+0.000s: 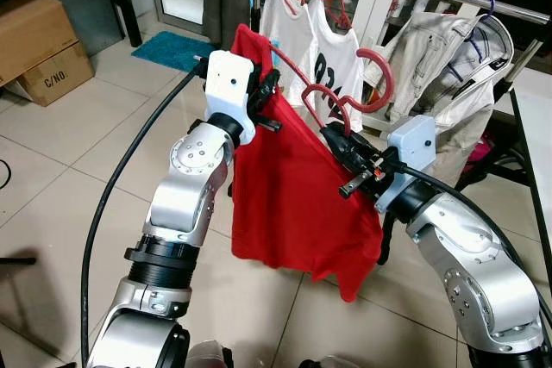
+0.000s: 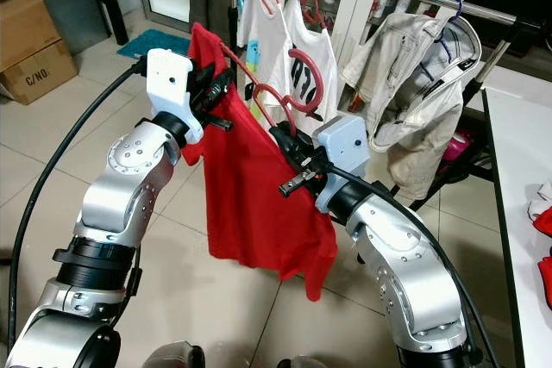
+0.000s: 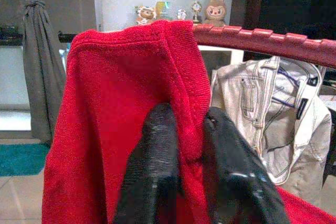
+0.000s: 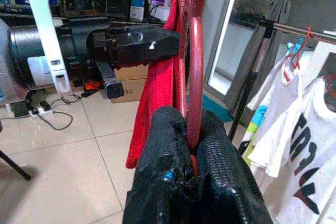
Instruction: Hang hanger
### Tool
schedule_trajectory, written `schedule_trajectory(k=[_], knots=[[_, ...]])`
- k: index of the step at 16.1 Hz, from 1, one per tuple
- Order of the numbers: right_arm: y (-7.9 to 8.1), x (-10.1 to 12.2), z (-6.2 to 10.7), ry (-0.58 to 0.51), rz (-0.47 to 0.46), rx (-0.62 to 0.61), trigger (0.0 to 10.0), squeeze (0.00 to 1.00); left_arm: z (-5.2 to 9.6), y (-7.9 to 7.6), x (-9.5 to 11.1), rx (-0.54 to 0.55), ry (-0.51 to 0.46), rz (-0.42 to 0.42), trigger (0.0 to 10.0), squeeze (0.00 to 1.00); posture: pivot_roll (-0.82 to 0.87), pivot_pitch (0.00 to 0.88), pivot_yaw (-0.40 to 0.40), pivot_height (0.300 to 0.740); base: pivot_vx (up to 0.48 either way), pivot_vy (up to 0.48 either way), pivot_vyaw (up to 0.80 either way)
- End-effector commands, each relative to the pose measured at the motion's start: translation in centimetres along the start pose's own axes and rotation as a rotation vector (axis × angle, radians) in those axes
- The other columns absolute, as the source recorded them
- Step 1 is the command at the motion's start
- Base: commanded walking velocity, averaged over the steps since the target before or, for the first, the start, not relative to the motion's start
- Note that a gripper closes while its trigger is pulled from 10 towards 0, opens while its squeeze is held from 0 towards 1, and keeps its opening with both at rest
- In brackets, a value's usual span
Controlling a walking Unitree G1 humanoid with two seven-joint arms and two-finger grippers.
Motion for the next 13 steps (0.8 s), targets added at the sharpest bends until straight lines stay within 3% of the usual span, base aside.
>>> schedule_trajectory(k=[1,13], knots=[[-0.1,0.8,0.2,-0.042,0.016,0.003,10.0,0.00,-0.2,-0.1,0.2,0.003,-0.011,0.003,0.0,0.00,0.02,0.016,-0.066,0.740,0.000,0.000,0.00],[0.0,-0.2,0.2,0.028,-0.053,-0.003,10.0,0.00,0.5,0.8,0.9,0.031,-0.032,0.006,0.0,0.00,0.03,0.022,-0.067,0.740,0.000,0.000,0.00]])
Point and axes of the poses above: a point about 5 cm out from each wrist's last joint towards the gripper, its own z axis pointing back from the gripper into the wrist, its own x axis along the axis of the wrist's last joint, y = z × x, the point moved 2 cm from there along -z, pointing out of the wrist towards the gripper, and after that the axes turned 5 degrees about z, right-handed, at the moved point
